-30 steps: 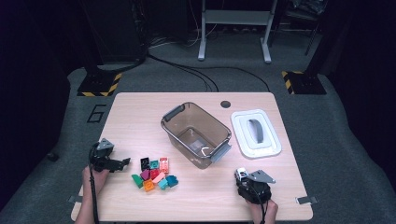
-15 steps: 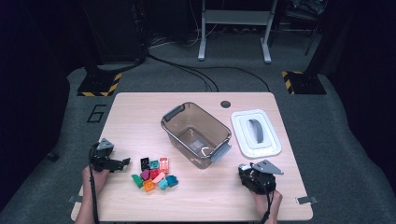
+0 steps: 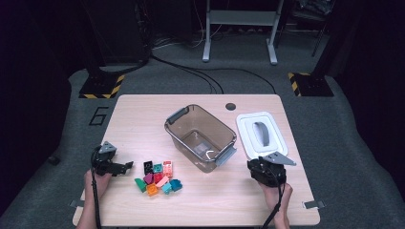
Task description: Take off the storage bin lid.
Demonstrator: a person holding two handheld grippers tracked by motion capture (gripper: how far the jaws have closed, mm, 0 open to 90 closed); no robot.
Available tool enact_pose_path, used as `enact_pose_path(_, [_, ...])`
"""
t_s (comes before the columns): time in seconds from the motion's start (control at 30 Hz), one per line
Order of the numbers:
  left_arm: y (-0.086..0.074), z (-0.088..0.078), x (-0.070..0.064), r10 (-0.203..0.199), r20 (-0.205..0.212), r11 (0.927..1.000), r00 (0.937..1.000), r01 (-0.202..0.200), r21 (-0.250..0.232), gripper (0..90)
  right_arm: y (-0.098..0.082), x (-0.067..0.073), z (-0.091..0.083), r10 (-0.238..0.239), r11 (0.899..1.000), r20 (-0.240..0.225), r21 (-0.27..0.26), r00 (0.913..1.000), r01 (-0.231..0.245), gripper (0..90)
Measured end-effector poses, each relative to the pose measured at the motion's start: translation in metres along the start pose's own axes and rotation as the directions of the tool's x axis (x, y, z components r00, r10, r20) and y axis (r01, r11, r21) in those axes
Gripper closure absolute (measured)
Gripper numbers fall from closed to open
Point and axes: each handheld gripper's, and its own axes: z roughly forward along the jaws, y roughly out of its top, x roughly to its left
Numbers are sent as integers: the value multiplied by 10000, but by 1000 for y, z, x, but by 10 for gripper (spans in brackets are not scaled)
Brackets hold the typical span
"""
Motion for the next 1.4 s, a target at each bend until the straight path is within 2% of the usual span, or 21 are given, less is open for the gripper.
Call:
enact_pose_path(0.17, [0, 0, 0, 2, -11, 10000, 10000, -2, 17, 0, 8, -4, 2, 98, 9999, -78, 22, 9999, -98, 479])
enact_pose_path(0.67, [0, 0, 0, -1, 2, 10000, 10000, 1, 2, 0, 44, -11, 10, -123, 9999, -211, -82, 9997, 121, 480])
enact_pose_path(1.4, [0, 0, 0, 3, 4, 10000, 10000, -3, 2, 0, 98, -17, 26, -614, 9980, -62, 112, 9981, 614, 480])
